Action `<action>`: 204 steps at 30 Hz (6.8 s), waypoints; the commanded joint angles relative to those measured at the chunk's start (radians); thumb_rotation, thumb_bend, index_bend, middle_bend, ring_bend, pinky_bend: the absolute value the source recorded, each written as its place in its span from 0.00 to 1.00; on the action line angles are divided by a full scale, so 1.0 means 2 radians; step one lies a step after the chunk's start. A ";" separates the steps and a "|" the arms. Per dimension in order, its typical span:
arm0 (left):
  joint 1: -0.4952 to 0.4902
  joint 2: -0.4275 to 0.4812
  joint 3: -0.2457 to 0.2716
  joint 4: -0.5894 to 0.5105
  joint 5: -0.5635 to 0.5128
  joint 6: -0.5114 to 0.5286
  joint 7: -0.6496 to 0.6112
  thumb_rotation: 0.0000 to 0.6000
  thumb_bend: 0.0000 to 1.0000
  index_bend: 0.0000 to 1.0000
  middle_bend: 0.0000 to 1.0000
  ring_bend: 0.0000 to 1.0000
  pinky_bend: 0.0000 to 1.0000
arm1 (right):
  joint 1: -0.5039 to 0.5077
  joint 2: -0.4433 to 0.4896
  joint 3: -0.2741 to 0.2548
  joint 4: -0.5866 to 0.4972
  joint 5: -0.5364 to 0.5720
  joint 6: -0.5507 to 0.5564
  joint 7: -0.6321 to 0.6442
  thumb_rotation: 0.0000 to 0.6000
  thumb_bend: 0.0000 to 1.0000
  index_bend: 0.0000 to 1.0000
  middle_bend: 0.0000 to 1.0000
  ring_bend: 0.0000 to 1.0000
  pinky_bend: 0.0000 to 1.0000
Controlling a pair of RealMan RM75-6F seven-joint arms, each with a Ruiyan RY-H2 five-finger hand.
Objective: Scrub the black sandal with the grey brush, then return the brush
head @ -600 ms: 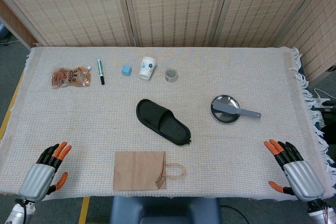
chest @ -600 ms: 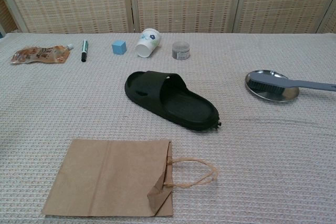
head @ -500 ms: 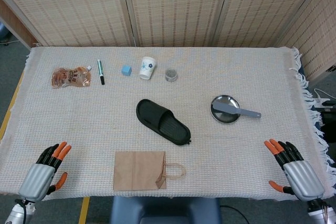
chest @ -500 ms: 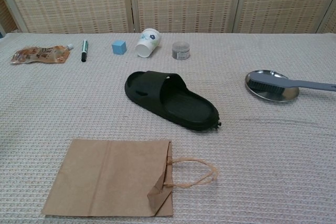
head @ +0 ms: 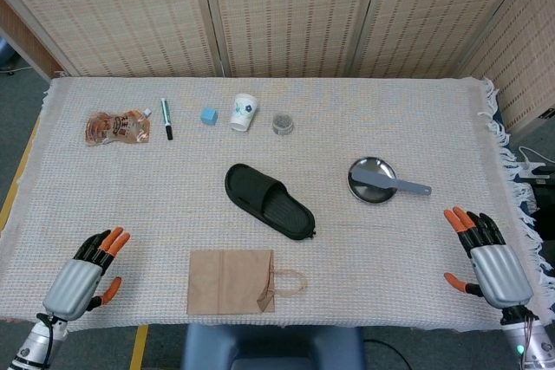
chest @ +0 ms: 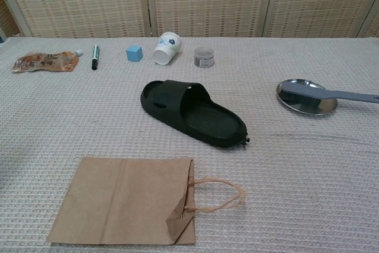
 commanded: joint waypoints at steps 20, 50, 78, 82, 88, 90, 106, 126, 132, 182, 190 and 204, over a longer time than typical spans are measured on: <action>-0.016 -0.019 -0.024 0.047 -0.061 -0.031 -0.007 1.00 0.46 0.00 0.00 0.00 0.10 | 0.248 -0.214 0.154 0.214 0.378 -0.252 -0.217 1.00 0.15 0.24 0.13 0.00 0.05; -0.015 -0.011 -0.022 0.045 -0.059 -0.017 -0.022 1.00 0.50 0.00 0.00 0.00 0.10 | 0.306 -0.267 0.143 0.265 0.455 -0.264 -0.232 1.00 0.18 0.35 0.18 0.07 0.32; -0.017 -0.008 -0.023 0.047 -0.066 -0.020 -0.029 1.00 0.50 0.00 0.00 0.00 0.10 | 0.327 -0.300 0.131 0.295 0.459 -0.251 -0.256 1.00 0.19 0.51 0.31 0.25 0.54; -0.017 -0.008 -0.022 0.047 -0.066 -0.020 -0.029 1.00 0.50 0.00 0.00 0.00 0.10 | 0.328 -0.306 0.130 0.298 0.457 -0.251 -0.257 1.00 0.22 0.55 0.36 0.31 0.58; -0.016 -0.007 -0.023 0.047 -0.067 -0.020 -0.031 1.00 0.50 0.00 0.00 0.00 0.10 | 0.327 -0.312 0.129 0.302 0.447 -0.246 -0.252 1.00 0.25 0.61 0.40 0.35 0.59; -0.016 -0.007 -0.022 0.047 -0.067 -0.019 -0.031 1.00 0.50 0.00 0.00 0.00 0.10 | 0.326 -0.315 0.128 0.305 0.442 -0.244 -0.248 1.00 0.27 0.64 0.42 0.38 0.61; -0.015 -0.005 -0.021 0.044 -0.064 -0.017 -0.033 1.00 0.50 0.00 0.00 0.00 0.10 | 0.320 -0.323 0.128 0.318 0.398 -0.227 -0.227 1.00 0.33 0.79 0.53 0.50 0.72; -0.047 0.001 -0.021 0.037 -0.024 -0.031 -0.103 1.00 0.55 0.00 0.00 0.00 0.10 | 0.321 -0.250 0.125 0.286 0.341 -0.287 -0.179 1.00 0.39 0.85 0.57 0.55 0.83; -0.132 0.002 -0.044 0.026 -0.028 -0.137 -0.133 1.00 0.56 0.00 0.00 0.00 0.10 | 0.334 -0.212 0.124 0.272 0.329 -0.335 -0.156 1.00 0.39 0.85 0.57 0.55 0.83; -0.366 -0.169 -0.050 0.204 -0.058 -0.316 -0.242 1.00 0.56 0.00 0.00 0.00 0.09 | 0.445 -0.239 0.100 0.279 0.284 -0.418 -0.084 1.00 0.39 0.83 0.57 0.55 0.83; -0.374 -0.168 -0.043 0.210 -0.059 -0.323 -0.250 1.00 0.56 0.00 0.00 0.00 0.09 | 0.469 -0.268 0.120 0.320 0.298 -0.447 -0.050 1.00 0.39 0.83 0.57 0.55 0.83; -0.385 -0.177 -0.032 0.229 -0.054 -0.323 -0.267 1.00 0.55 0.00 0.00 0.00 0.09 | 0.512 -0.316 0.124 0.372 0.303 -0.466 -0.050 1.00 0.39 0.83 0.57 0.55 0.83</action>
